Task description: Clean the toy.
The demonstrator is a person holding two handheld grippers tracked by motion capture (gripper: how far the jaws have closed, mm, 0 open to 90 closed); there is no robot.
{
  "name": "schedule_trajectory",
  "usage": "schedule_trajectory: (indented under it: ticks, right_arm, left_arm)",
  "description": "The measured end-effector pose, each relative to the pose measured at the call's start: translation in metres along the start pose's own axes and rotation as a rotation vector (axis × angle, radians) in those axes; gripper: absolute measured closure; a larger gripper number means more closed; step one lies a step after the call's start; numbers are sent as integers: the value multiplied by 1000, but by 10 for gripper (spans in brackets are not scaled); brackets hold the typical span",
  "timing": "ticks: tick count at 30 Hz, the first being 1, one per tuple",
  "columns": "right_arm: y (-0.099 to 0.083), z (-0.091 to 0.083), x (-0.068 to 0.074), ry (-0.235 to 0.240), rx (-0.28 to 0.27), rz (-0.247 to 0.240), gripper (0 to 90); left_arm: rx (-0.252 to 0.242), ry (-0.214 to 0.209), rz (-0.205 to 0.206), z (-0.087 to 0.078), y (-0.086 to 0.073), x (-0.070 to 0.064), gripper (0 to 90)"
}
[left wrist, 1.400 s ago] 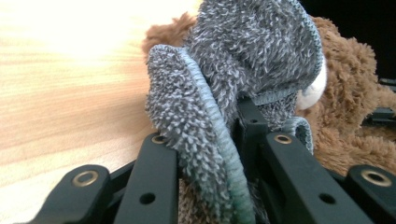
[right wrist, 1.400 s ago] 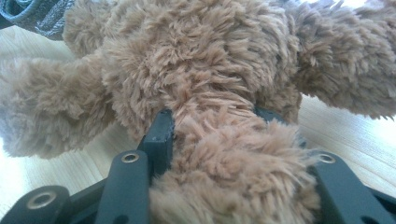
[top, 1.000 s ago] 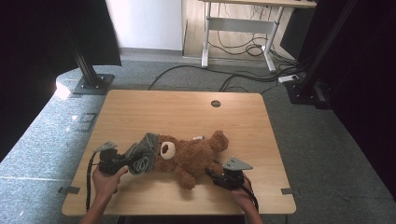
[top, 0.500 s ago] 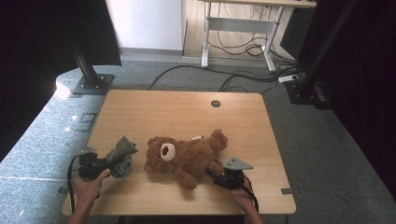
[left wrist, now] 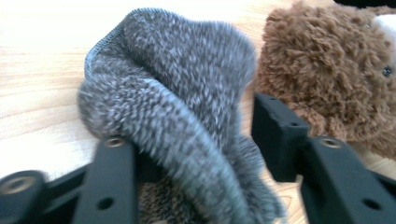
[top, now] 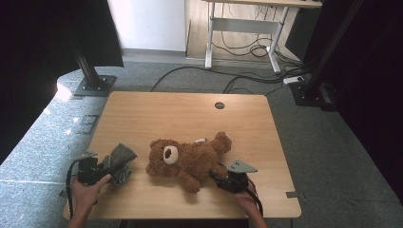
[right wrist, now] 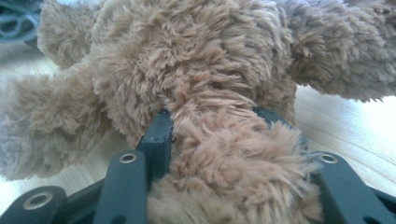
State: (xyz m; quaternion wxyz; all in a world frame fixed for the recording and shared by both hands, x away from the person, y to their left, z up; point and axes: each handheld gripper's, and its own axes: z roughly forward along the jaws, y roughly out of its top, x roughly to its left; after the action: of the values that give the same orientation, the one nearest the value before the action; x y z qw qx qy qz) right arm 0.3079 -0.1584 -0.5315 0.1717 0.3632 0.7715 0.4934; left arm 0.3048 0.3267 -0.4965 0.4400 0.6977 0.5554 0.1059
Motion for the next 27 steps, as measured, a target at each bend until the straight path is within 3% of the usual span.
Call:
schedule_trajectory:
  ticks: [2,5,9,10,11,15,16,20,21,23,25,27]
  right_arm:
    - [0,0,0,0,1,-1,515]
    - [0,0,0,0,1,-2,514]
    - [0,0,0,0,1,-1,511]
    - [0,0,0,0,2,-2,511]
    - [0,0,0,0,2,-2,511]
    - [0,0,0,1,1,0,509]
    - [0,0,0,1,1,0,509]
    - [0,0,0,-1,-1,1,507]
    - [0,1,0,1,-2,3,506]
    - [0,1,0,2,-1,4,506]
    - [0,1,0,1,-1,5,505]
    - [0,1,0,0,-3,5,504]
  left_arm:
    - [-18,54,38,-3,2,-6,348]
    - [-36,69,38,-5,3,-8,309]
    - [-45,136,70,-7,6,-15,214]
    - [-5,82,85,-7,7,-14,216]
    - [-5,82,85,-7,7,-14,200]
    - [41,-26,125,-2,8,-17,182]
    - [39,-25,137,-3,8,-18,182]
    - [4,-63,117,-11,11,-13,228]
    - [-20,-49,102,-17,12,-9,238]
    - [-23,-31,97,-19,12,-7,238]
    - [-11,41,119,-19,12,-7,223]
    - [-11,53,121,-17,11,-8,214]
